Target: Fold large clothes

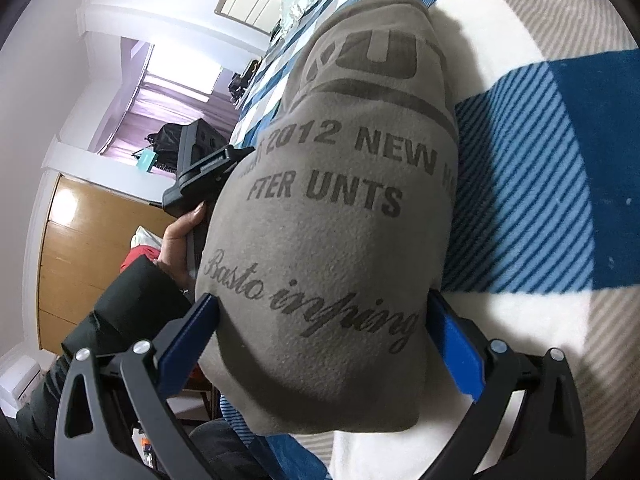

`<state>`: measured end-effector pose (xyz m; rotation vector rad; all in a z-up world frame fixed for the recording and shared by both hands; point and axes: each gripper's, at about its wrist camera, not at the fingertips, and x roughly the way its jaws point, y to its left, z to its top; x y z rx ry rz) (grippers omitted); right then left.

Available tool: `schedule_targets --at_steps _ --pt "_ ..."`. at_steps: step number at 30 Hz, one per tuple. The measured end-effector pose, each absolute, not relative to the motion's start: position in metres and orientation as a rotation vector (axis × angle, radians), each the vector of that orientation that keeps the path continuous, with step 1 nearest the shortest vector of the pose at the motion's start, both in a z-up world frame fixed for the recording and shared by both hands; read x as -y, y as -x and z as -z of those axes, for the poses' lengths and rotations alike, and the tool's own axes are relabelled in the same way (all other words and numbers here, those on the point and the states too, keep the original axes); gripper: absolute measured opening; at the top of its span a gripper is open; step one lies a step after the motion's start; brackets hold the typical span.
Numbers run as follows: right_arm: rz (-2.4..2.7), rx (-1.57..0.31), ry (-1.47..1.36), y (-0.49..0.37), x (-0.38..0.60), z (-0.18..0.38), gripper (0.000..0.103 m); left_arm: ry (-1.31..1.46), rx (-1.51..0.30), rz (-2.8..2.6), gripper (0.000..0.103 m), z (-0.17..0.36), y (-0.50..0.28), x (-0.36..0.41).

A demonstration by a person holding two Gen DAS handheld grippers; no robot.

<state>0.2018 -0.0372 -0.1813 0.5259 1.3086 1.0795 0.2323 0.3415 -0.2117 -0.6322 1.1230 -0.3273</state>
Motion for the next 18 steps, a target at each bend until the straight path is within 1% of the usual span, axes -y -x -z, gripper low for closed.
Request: schedule_targets --at_steps 1,2,4,5,11,18 --pt "-1.084 -1.307 -0.539 -0.202 0.037 0.181 0.088 0.631 -1.119 0.325 0.043 0.211 -0.232 -0.34" --pt "-1.086 -1.303 -0.548 -0.203 0.038 0.181 0.085 0.634 -1.113 0.324 0.04 0.21 -0.231 -0.338" --pt "-1.099 -1.278 -0.557 -0.202 0.04 0.176 0.072 0.636 -1.092 0.319 0.035 0.206 -0.226 -0.337" --pt "-1.108 -1.269 -0.55 -0.204 0.041 0.174 0.068 0.635 -1.085 0.32 0.034 0.204 -0.225 -0.333" --pt "-1.147 -1.209 -0.524 -0.197 0.051 0.147 0.057 0.645 -1.03 0.349 0.031 0.183 -0.199 -0.319" --pt "-1.171 -1.219 -0.467 -0.159 0.055 0.122 0.052 0.636 -0.989 0.447 0.029 0.146 -0.157 -0.277"
